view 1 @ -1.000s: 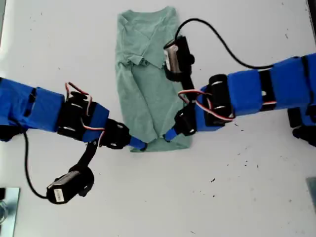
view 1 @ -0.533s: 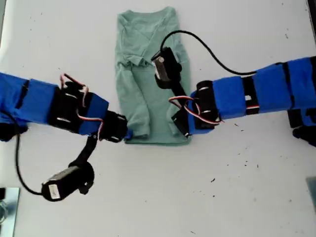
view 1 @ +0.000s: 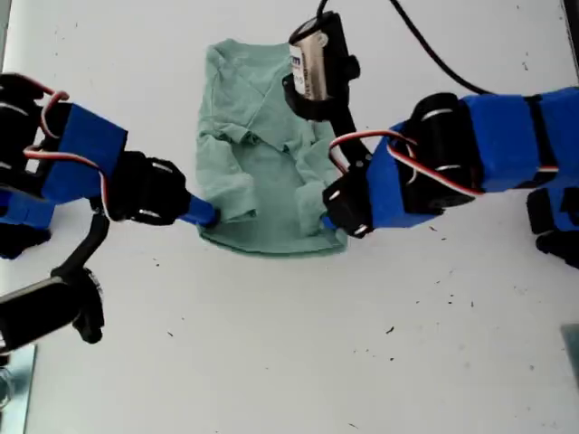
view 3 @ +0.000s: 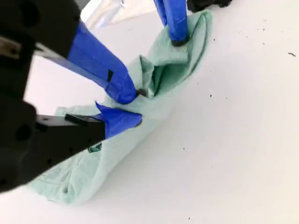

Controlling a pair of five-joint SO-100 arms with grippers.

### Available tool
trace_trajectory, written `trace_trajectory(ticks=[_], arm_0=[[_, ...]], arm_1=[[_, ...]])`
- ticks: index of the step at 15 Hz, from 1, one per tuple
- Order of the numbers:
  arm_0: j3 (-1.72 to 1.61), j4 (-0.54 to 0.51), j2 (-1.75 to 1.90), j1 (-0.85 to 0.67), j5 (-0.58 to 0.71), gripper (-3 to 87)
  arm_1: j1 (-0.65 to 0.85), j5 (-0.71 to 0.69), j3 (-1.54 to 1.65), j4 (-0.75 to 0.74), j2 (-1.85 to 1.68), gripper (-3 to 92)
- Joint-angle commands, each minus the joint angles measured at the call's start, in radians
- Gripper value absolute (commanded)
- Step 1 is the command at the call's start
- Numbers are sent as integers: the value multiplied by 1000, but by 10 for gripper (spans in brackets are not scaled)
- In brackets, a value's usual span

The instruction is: Fold t shirt

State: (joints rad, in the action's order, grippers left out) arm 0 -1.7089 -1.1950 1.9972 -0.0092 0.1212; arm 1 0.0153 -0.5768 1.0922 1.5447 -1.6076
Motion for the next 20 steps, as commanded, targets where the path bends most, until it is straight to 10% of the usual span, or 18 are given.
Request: trace_trajectory(ticks=[1,9,10,11,13,20], arm_0=[[48,40,-8,-20,31,-2],[117,118,-224,-753,437,-2],[137,121,-236,-788,480,153],[160,112,-218,-807,520,292],[130,110,-97,-830,538,371],[-830,235,953,-612,331,206]], arm_1=[[64,-57,-74,-60,-100,-6],[612,-383,-43,-443,118,-4],[650,-367,-51,-469,156,238],[686,-383,-74,-471,163,412],[779,-339,-32,-457,29,298],[816,-264,884,-339,-933,207]])
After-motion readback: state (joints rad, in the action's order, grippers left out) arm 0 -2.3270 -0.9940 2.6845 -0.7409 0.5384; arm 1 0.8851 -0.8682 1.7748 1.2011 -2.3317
